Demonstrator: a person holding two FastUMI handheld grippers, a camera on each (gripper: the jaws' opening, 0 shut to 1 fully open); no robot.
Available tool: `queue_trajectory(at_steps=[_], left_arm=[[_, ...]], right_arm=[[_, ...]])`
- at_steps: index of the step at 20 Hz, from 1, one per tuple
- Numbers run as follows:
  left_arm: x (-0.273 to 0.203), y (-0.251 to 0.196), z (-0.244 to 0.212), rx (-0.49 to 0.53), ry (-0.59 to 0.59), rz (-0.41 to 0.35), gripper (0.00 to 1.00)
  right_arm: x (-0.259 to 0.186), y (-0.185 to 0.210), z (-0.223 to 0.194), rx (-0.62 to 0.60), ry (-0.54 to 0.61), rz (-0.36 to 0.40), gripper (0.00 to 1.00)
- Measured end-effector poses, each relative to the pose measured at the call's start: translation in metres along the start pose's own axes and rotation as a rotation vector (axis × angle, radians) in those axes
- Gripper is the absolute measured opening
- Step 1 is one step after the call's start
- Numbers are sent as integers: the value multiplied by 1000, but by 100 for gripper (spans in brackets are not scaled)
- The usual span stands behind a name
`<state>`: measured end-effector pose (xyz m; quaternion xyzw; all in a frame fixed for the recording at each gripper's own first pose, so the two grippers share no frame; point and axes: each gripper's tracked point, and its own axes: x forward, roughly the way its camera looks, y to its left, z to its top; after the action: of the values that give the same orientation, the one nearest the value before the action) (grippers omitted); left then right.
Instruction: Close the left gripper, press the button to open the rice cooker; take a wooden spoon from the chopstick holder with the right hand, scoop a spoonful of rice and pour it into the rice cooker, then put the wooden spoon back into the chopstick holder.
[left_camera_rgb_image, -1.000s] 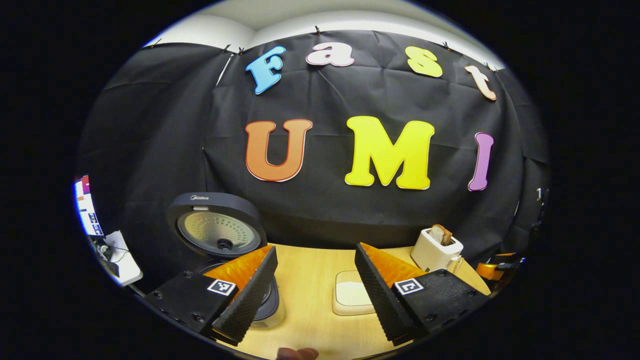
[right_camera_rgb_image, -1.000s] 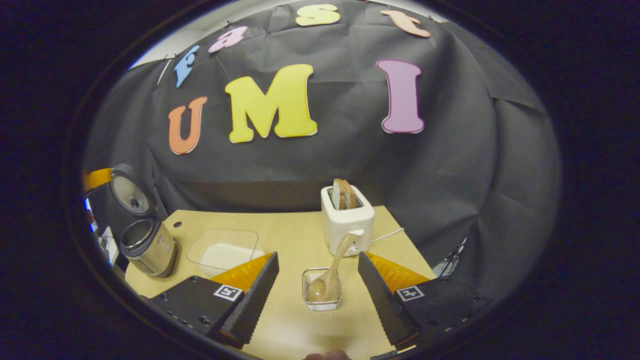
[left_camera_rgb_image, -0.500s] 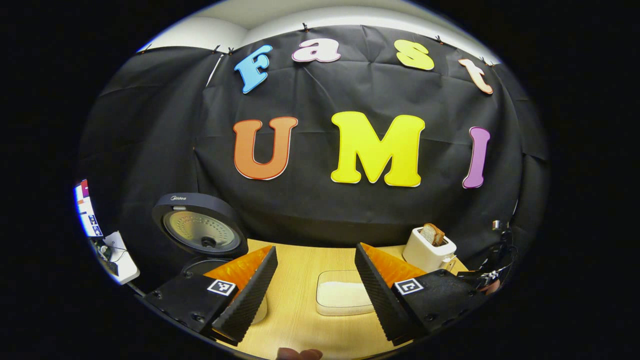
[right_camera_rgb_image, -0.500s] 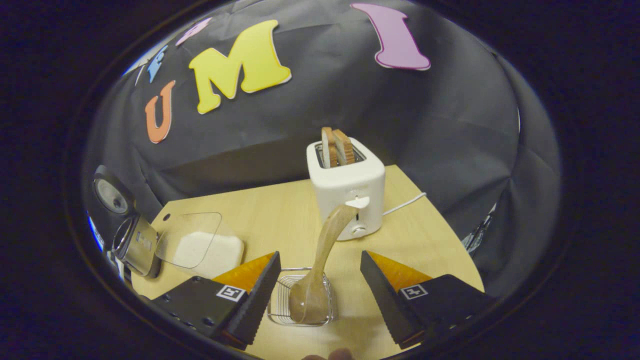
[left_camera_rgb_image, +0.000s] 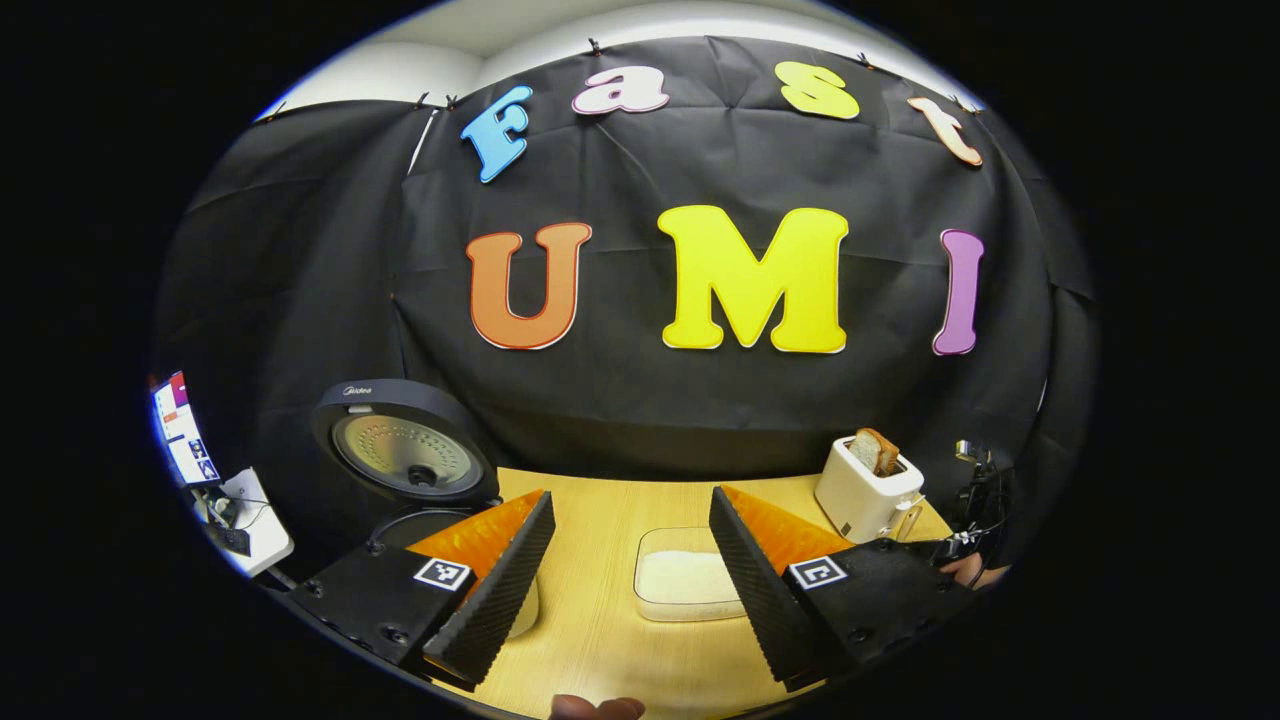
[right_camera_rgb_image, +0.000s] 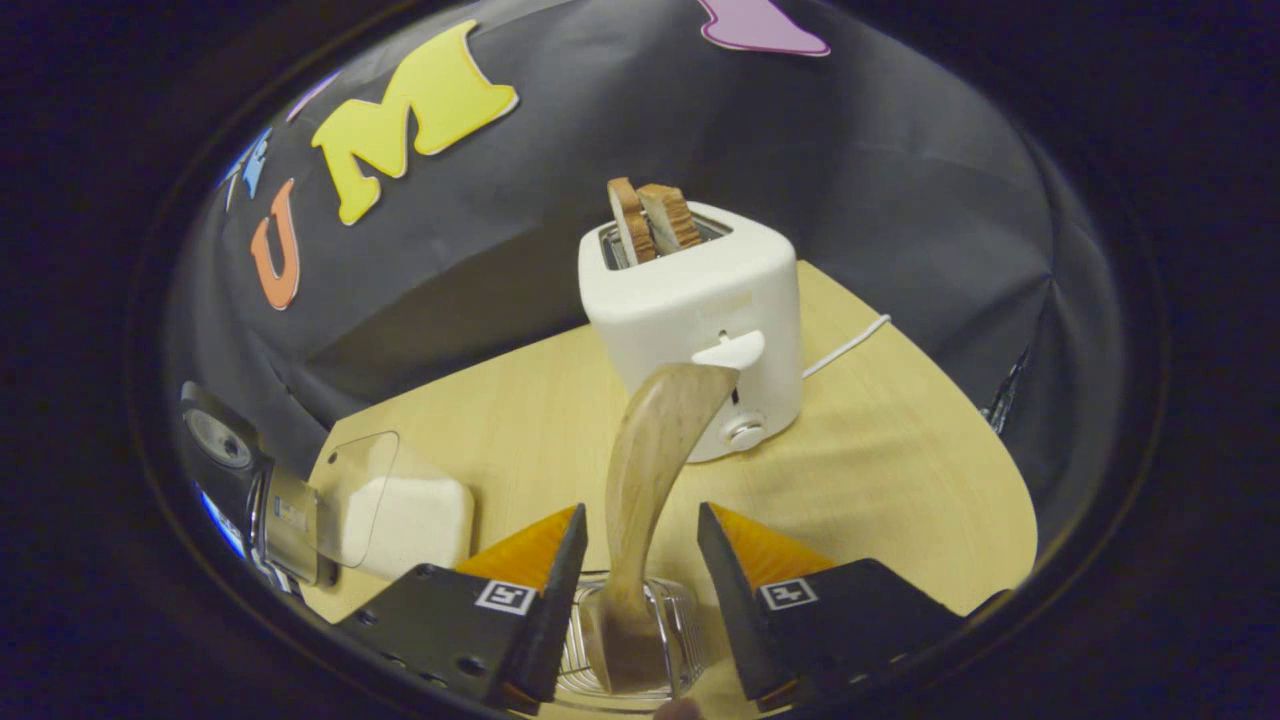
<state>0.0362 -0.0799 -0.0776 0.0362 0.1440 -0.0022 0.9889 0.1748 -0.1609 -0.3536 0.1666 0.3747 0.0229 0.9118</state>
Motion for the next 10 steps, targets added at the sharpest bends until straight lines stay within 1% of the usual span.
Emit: queue_trajectory(at_steps=[1, 2, 3, 4, 7, 8, 10], left_arm=[[-1, 1, -1, 0, 2, 2, 99], [-2, 1, -1, 1, 2, 3, 99], [-2, 2, -1, 2, -1, 6, 99], [-2, 4, 0, 3, -1, 9, 99], [-2, 8, 1, 1, -6, 17, 99], [-2, 9, 1, -1, -9, 18, 99], [-3, 10, 2, -5, -11, 15, 99]], right_arm=[[2, 3, 1, 7, -2, 5, 53], [3, 3, 4, 0, -9, -5, 43], [2, 2, 4, -8, -11, -11, 22], [1, 4, 2, -13, -3, -9, 16], [-4, 4, 4, -18, -5, -7, 9], [-8, 6, 5, -19, -13, -3, 2], [-17, 10, 13, -19, -47, 6, 2]])
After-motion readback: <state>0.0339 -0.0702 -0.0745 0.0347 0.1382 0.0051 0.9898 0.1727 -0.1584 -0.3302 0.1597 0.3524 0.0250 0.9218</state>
